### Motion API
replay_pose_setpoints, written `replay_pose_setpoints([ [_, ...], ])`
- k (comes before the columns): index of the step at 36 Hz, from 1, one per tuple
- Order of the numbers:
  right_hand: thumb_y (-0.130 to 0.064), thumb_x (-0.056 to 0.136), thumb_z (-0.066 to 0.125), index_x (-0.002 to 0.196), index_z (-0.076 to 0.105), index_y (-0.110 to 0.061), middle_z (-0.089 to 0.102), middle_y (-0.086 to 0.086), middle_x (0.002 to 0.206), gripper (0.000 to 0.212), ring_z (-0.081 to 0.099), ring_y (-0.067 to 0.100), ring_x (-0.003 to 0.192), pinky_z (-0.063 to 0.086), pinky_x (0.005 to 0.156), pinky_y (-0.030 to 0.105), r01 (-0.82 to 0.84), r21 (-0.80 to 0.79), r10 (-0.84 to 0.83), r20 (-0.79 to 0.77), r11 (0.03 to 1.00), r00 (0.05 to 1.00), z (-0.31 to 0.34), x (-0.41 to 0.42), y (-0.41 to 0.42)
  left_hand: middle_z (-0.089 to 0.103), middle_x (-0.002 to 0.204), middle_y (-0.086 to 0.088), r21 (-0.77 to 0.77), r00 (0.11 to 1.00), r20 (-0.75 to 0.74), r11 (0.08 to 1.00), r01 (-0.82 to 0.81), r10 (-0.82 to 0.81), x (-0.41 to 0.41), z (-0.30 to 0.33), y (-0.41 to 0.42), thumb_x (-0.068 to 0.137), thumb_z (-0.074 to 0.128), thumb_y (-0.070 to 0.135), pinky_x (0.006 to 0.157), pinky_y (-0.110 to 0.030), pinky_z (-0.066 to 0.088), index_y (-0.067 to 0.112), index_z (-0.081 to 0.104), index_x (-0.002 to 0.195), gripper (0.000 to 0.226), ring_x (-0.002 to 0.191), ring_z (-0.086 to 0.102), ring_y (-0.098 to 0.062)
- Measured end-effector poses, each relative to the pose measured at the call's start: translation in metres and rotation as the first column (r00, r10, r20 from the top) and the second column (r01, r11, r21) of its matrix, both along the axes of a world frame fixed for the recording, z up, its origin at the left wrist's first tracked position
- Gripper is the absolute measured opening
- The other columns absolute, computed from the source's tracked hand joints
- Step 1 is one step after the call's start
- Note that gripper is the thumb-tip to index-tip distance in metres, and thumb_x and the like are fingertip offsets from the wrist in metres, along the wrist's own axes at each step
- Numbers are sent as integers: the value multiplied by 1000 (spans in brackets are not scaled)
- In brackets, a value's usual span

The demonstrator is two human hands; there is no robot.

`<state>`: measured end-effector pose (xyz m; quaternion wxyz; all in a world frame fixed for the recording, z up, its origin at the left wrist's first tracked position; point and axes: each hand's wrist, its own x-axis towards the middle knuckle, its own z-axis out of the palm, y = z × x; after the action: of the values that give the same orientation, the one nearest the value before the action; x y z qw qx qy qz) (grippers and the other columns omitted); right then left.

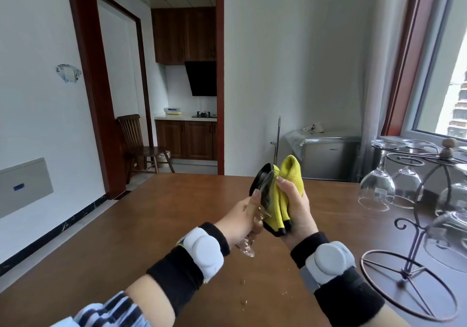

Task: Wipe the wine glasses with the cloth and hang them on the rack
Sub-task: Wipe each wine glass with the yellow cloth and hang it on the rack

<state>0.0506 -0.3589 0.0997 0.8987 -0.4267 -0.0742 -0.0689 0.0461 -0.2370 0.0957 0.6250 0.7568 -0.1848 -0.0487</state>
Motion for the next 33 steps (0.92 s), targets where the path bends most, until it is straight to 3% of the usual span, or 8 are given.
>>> replay_pose_setpoints([
  [5, -35, 57, 83, 130, 52, -8, 64, 19, 106, 83, 66, 30, 84, 56, 66, 38, 0, 0, 0, 10, 1000, 1000, 1, 4, 3, 25, 51, 3, -61, 995, -89, 997, 47, -53, -1, 5, 3, 95, 20, 61, 40, -15, 23, 16, 35, 73, 52, 39, 21, -9],
  [9, -35, 68, 86, 127, 53, -15, 65, 14, 107, 70, 67, 27, 90, 58, 75, 41, 67, -3, -67, 3, 998, 998, 7, 6, 5, 36, 48, 4, -73, 999, 5, 996, -48, 48, 0, -2, -3, 92, 26, 62, 42, -19, 31, 11, 43, 83, 54, 38, 30, -9],
  [15, -39, 78, 74, 119, 54, -21, 60, 12, 99, 49, 62, 30, 84, 56, 75, 48, 141, 3, -140, -38, 990, 989, 4, 7, 13, 52, 69, 1, 93, 947, 155, 950, -296, 280, 2, -10, -4, 64, 34, 91, 61, -34, 44, 16, 41, 87, 78, 59, 47, -16],
  [18, -36, 84, 72, 120, 51, -21, 60, 12, 99, 45, 63, 28, 80, 54, 85, 60, 110, 51, -107, -57, 993, 993, 2, 6, 17, 54, 75, 1, 239, 917, 238, 896, -375, 321, -1, -9, -4, 76, 38, 73, 57, -32, 43, 18, 38, 92, 57, 61, 49, -20],
  [22, -26, 79, 80, 130, 45, -25, 61, 13, 104, 61, 68, 23, 69, 59, 62, 44, 127, 14, -126, -68, 992, 990, 2, 3, 20, 51, 70, 6, 372, 800, 497, 751, -545, 335, -5, -10, -8, 92, 43, 25, 56, -33, 38, 21, 30, 90, 14, 60, 48, -16],
  [27, -30, 64, 81, 127, 53, -16, 65, 22, 110, 70, 66, 31, 86, 58, 78, 53, 149, -26, -151, -68, 988, 986, 0, 6, 9, 62, 71, -5, 250, 936, 325, 942, -224, 136, -3, -11, 4, 94, 46, 51, 55, -29, 51, 16, 40, 93, 36, 58, 57, -18],
  [29, -30, 68, 76, 125, 54, -11, 64, 19, 98, 64, 64, 30, 76, 57, 64, 42, 71, 14, -70, -61, 997, 996, 0, 6, 4, 60, 63, -5, 197, 984, 174, 977, -79, 45, -3, -6, 8, 93, 39, 55, 55, -24, 49, 11, 45, 93, 45, 54, 57, -14],
  [33, -40, 73, 75, 117, 53, -17, 59, 12, 77, 55, 53, 27, 53, 47, 45, 31, -109, 38, 110, -26, 993, 994, -2, 6, -3, 46, 54, 1, -2, 993, -49, 995, 105, -105, 1, -5, 12, 101, 39, 33, 48, -28, 54, 7, 50, 87, 31, 43, 52, -11],
])
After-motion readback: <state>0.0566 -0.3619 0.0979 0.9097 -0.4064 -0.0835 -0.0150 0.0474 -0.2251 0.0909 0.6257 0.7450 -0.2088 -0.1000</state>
